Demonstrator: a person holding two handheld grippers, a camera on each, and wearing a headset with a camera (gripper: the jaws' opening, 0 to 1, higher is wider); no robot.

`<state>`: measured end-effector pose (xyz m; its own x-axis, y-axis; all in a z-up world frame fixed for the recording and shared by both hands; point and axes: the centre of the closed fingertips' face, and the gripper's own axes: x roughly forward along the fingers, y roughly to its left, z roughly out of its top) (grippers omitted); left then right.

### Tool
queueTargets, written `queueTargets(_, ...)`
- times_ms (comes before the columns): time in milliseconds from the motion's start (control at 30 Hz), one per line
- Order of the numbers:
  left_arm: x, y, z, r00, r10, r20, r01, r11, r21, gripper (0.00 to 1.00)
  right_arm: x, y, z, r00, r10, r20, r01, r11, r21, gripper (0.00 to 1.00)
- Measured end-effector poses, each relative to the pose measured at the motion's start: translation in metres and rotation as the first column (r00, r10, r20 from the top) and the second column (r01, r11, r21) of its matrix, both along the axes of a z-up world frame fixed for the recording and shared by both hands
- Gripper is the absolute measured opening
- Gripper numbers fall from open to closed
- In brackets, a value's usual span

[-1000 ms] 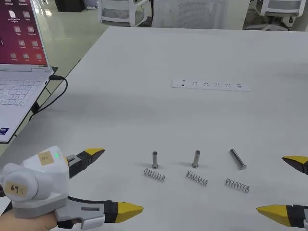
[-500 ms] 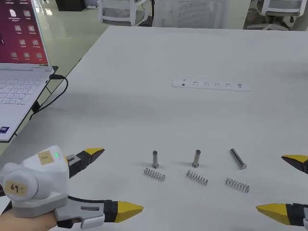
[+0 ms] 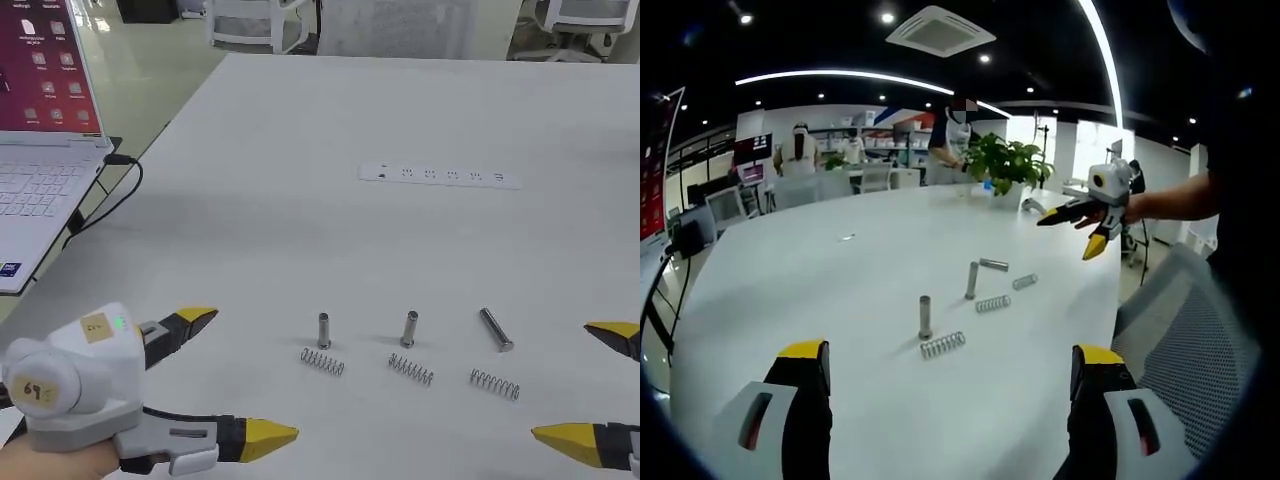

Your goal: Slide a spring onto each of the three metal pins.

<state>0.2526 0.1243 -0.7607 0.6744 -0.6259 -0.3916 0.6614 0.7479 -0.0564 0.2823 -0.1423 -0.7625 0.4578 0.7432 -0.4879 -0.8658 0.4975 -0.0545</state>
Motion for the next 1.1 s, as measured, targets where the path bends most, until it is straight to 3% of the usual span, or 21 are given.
queueTargets(1100, 0.0037, -0.0027, -0.002, 1.0, -0.011, -0.003, 0.011, 1.0, 0.005, 0.98, -0.0027, -0.0021, -0.0019, 1.0, 0.003, -0.014, -0.003, 1.0, -0.002, 0.83)
